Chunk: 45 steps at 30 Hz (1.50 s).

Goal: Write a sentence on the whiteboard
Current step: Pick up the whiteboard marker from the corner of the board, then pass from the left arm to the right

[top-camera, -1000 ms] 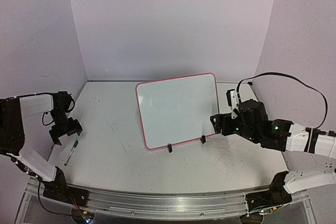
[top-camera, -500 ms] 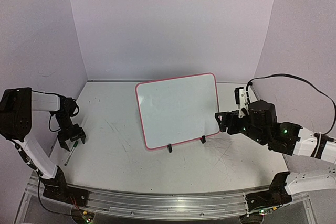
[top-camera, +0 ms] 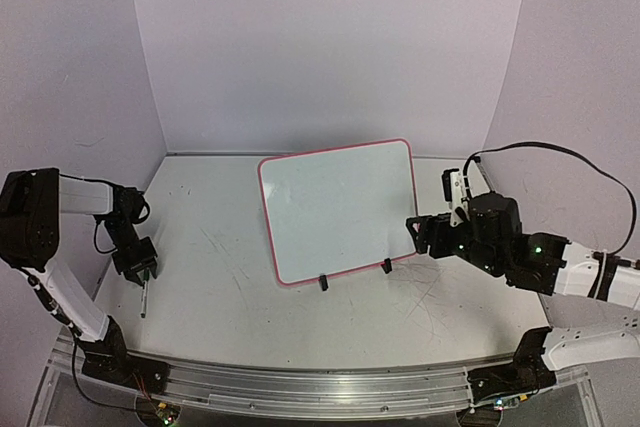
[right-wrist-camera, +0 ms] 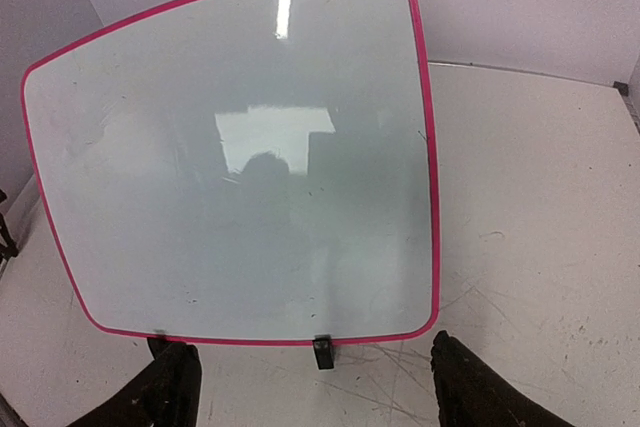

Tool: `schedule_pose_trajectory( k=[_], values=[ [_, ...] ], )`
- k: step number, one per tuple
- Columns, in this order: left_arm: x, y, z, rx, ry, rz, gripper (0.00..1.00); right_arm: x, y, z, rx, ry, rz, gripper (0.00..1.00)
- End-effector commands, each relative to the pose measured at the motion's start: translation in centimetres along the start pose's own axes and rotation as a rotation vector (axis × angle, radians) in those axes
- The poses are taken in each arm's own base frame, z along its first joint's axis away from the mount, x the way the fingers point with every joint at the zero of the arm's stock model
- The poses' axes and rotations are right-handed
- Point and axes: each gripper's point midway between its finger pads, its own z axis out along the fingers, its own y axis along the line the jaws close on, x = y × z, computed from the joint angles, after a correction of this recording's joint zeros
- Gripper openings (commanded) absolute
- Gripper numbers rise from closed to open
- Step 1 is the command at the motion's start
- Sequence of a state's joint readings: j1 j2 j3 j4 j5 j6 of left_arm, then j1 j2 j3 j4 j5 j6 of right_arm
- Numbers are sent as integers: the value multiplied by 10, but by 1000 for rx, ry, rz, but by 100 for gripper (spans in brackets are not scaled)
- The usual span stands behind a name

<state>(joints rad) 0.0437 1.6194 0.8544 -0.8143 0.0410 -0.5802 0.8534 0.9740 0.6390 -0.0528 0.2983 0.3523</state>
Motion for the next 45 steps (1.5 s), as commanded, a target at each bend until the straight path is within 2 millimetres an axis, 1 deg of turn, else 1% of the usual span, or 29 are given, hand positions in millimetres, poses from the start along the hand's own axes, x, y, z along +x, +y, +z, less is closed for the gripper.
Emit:
schedule_pose_trajectory(
  k=[1,4,8,9,11,13,15,16,17,18,20,22,23,25,26,28,30,31,32,33,36,39,44,45],
  values=[
    [19,1,6,25,56,-27,30,-18,12,1,-36,-41,25,79],
    [16,-4,1,60,37,-20,24,-16,14,5,-36,-29,26,79],
    [8,-16,-15,126,-5,-26,8,-14,18,8,-50,-14,16,80],
    [6,-20,-20,144,-17,-28,6,-14,20,9,-60,-9,7,80],
    [-1,-30,-35,204,-59,-28,3,-17,27,11,-81,-4,-8,81],
    [-7,-46,-56,298,-102,-14,1,-21,38,13,-125,1,-36,81],
    [-11,-65,-82,421,-136,-8,0,-29,56,15,-203,-9,-67,82],
    [-13,-81,-102,525,-169,5,0,-35,63,15,-228,-17,-75,82],
    [-11,-97,-125,649,-184,21,0,-40,70,15,-260,-26,-83,82],
    [-6,-112,-151,774,-189,42,0,-43,80,16,-301,-31,-92,82],
    [2,-133,-199,971,-210,56,0,-49,103,15,-399,-48,-123,81],
    [14,-152,-242,1108,-250,67,0,-51,127,13,-474,-86,-177,80],
    [23,-162,-259,1158,-268,70,0,-52,140,13,-504,-111,-206,80],
    [40,-177,-285,1247,-283,81,0,-54,164,15,-556,-155,-250,80],
    [49,-186,-297,1300,-277,91,0,-59,178,15,-583,-183,-265,80],
    [63,-195,-319,1382,-292,122,0,-62,211,14,-663,-214,-285,80],
    [72,-200,-337,1432,-353,142,0,-76,246,12,-747,-231,-253,79],
    [80,-202,-345,1457,-379,157,0,-77,260,16,-775,-221,-218,78],
    [86,-203,-348,1481,-396,162,0,-87,272,14,-795,-235,-166,77],
    [92,-204,-348,1505,-397,159,0,-92,282,15,-811,-242,-124,77],
    [101,-210,-342,1517,-372,145,0,-97,301,22,-822,-249,-24,75],
    [109,-215,-341,1532,-362,151,0,-95,318,33,-821,-236,4,67],
    [118,-224,-341,1553,-334,182,0,-96,324,44,-789,-228,42,56],
    [120,-225,-340,1554,-329,187,0,-97,324,45,-783,-226,52,52]
  ],
)
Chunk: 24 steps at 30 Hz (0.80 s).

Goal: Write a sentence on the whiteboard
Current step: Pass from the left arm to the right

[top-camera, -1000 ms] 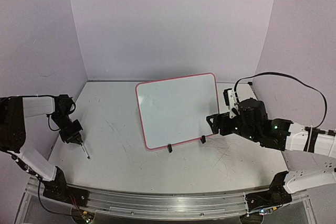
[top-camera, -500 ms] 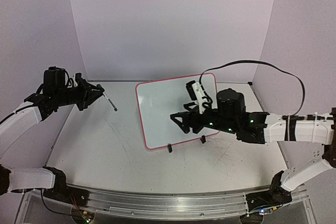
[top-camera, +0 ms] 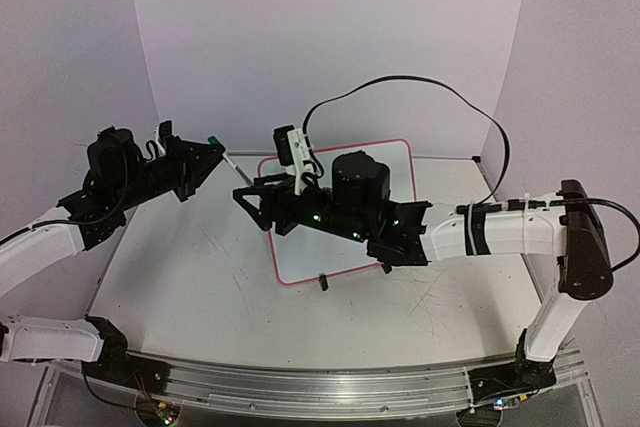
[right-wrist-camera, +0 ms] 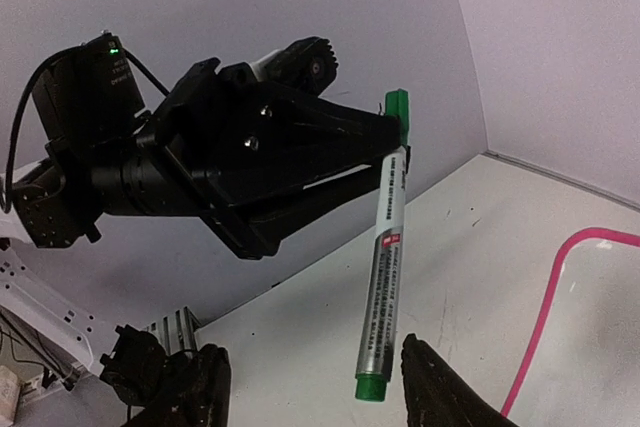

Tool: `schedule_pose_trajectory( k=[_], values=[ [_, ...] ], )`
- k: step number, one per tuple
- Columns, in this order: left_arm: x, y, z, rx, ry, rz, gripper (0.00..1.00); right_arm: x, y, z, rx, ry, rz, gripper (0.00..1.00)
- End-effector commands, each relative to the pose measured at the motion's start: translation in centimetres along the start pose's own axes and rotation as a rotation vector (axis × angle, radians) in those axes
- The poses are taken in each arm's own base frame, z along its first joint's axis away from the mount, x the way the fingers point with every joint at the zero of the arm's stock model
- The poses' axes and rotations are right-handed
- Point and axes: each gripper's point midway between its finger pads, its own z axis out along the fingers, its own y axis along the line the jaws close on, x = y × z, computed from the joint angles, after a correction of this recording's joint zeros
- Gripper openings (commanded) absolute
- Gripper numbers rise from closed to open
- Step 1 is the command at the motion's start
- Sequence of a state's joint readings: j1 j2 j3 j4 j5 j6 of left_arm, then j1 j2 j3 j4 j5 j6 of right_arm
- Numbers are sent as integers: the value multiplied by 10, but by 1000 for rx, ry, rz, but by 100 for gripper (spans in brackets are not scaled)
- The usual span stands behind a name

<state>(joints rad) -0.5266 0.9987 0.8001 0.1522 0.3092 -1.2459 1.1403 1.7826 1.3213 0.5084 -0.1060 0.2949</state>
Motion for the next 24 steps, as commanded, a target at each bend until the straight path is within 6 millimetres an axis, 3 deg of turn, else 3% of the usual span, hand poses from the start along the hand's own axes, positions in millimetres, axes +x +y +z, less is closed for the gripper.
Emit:
schedule_pose_trajectory(
  k=[1,8,11,12,14,15,16,18,21,24],
  values=[
    [-2,-20,4,82,-23,10,0,-27,0,9,25,-84,66,47],
    [7,-18,7,97,3,10,0,-27,-6,15,60,-86,108,20],
    [11,-18,9,106,22,23,0,-28,-6,17,65,-75,115,0],
    [13,-19,10,111,34,43,1,-27,-8,16,75,-69,115,0],
    [16,-20,8,118,47,96,26,-32,-10,6,75,-58,90,0],
    [16,-21,6,123,45,131,42,-34,-12,-1,67,-46,70,0],
    [17,-22,3,128,43,173,67,-33,-14,-8,41,-11,50,0],
    [19,-20,1,109,52,271,97,-27,-30,-25,-6,94,30,0],
    [22,-10,7,13,113,434,99,-7,-57,-66,-39,303,-1,0],
    [37,7,16,-40,244,559,99,18,-65,-116,-13,487,-128,0]
  ],
)
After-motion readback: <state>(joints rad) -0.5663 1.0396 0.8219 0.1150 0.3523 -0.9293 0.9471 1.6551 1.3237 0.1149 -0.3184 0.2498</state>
